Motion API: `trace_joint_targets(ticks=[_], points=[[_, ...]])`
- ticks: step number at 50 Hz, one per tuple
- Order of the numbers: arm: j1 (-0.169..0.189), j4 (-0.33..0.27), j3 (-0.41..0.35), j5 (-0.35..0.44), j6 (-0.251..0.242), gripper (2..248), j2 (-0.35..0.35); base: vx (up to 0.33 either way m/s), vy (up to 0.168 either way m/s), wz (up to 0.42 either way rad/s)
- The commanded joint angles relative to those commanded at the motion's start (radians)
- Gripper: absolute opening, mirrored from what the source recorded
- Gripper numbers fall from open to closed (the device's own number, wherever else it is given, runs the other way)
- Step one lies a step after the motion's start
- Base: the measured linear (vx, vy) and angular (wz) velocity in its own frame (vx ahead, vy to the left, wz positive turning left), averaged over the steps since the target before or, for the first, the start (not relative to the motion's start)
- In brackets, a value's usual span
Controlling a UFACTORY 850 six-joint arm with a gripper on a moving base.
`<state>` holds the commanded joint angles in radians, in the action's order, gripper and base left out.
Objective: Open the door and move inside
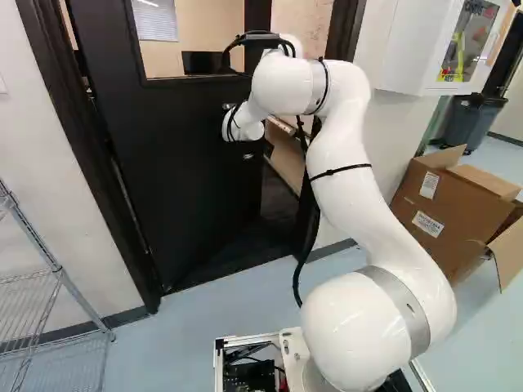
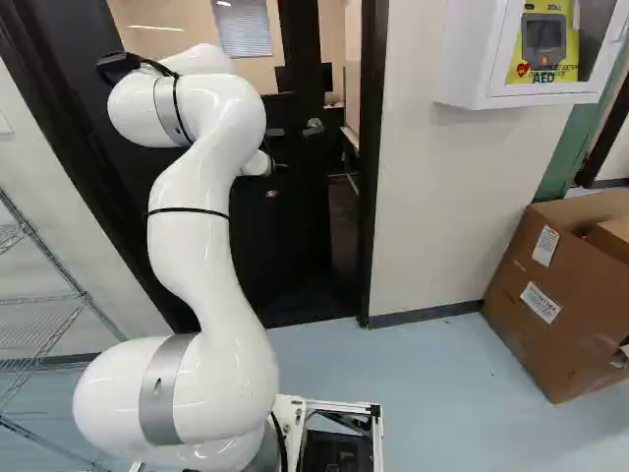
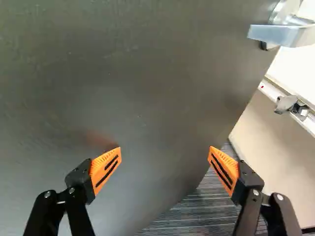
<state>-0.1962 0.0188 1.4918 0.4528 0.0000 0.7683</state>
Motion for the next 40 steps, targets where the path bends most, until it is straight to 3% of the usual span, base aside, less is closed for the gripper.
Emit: trace_joint_targets(ticks=[40], points=[[0.017, 0.000, -0.265, 0.000, 0.000, 247, -0.194, 0.000, 0.000, 0.000]])
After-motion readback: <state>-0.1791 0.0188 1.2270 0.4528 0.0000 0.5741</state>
